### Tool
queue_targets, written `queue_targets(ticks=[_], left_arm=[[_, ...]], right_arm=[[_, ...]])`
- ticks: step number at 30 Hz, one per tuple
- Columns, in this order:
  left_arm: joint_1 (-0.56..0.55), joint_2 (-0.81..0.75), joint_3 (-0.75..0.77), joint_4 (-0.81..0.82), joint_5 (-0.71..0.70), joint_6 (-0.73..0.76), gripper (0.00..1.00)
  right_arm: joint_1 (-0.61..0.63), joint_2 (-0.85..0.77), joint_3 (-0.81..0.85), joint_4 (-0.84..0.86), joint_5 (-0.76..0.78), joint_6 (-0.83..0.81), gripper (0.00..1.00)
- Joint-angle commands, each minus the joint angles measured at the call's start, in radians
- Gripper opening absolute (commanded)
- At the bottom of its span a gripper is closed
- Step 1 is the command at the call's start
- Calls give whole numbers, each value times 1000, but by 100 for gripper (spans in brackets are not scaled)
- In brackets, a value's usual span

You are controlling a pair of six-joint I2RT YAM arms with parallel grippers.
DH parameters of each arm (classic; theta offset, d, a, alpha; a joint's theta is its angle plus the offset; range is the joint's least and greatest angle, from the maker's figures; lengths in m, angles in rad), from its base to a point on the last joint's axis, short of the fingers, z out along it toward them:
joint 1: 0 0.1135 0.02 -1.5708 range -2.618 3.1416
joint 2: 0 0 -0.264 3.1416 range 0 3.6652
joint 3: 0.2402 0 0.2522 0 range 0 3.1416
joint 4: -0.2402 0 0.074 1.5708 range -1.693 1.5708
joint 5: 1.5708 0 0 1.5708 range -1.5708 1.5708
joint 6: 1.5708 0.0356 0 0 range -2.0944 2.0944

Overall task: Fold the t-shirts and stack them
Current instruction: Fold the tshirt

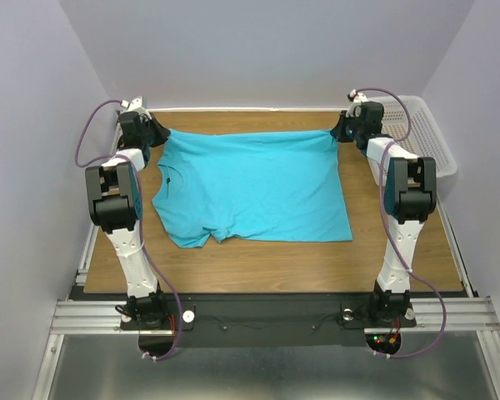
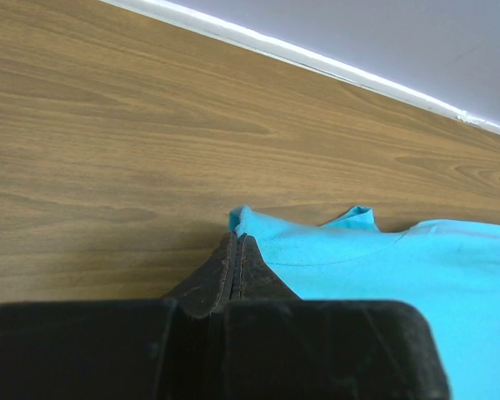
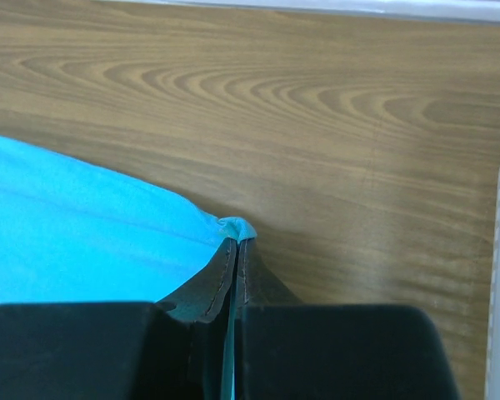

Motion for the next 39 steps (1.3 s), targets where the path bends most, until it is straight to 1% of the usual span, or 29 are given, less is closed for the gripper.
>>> queue_targets(ticks=[1, 7, 16, 20, 25, 28, 35, 39], left_arm=[[19, -77, 2, 12, 13, 25, 0], [30, -109, -32, 10, 34, 34, 0], [47, -130, -47, -24, 41, 61, 0], [47, -111, -8, -48, 44, 77, 0], [41, -46, 77, -91, 74, 71, 0], [32, -22, 101, -117, 84, 80, 0], [29, -15, 108, -123, 116, 95, 0], [29, -41, 77, -126, 127, 126, 0]], right_arm=[[-16, -103, -21, 68, -37, -39, 1], [-19, -134, -57, 71, -80, -90, 0], [-28, -177, -113, 69, -80, -127, 1], [-28, -181, -136, 68, -75, -142, 1], [-28, -175, -145, 69, -112, -139, 1], [-28, -174, -143, 68, -132, -130, 1], [-28, -175, -145, 69, -156, -127, 1], [-28, -187, -152, 69, -165, -127, 1]])
